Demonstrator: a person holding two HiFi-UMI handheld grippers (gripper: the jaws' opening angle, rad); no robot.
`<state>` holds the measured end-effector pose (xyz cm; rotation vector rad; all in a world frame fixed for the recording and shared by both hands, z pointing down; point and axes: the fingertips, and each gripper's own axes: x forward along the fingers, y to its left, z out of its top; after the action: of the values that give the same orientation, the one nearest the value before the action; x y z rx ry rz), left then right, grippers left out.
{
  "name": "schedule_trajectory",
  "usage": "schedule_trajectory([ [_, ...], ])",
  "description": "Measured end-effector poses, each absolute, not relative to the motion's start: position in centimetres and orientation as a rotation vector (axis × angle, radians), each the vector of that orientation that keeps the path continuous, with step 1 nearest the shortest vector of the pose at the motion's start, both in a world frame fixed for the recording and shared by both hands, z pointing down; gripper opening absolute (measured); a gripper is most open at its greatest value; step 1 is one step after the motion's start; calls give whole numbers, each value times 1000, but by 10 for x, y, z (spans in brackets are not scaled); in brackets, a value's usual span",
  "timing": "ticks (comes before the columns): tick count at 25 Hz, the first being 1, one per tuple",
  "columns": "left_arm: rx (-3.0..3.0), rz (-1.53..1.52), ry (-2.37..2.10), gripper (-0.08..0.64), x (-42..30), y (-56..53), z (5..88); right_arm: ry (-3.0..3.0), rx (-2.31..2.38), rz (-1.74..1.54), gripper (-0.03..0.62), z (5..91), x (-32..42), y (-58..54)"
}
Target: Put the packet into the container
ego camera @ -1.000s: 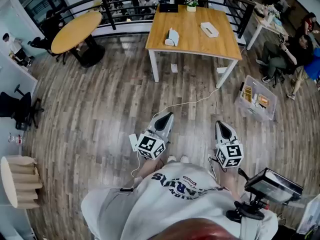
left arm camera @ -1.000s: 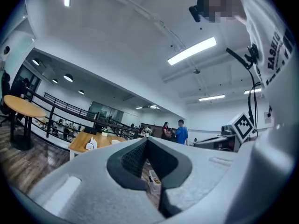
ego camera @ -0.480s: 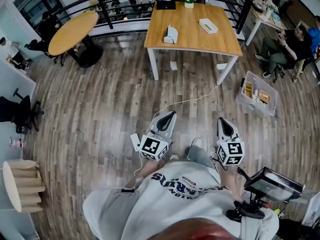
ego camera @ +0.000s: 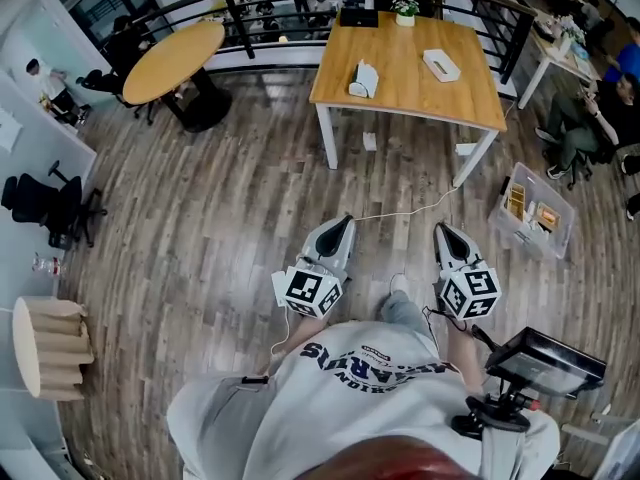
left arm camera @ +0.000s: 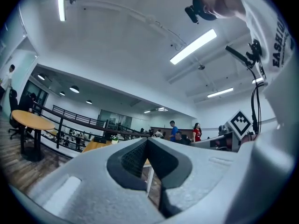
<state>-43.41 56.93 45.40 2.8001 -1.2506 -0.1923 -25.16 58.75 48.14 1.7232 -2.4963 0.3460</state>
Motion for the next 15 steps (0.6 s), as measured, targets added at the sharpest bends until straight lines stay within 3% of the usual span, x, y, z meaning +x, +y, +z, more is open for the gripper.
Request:
schedule_trajectory([
  [15,2815,-127,-1225,2,-367,498,462,-2487,1685,385,8,510,-187,502],
])
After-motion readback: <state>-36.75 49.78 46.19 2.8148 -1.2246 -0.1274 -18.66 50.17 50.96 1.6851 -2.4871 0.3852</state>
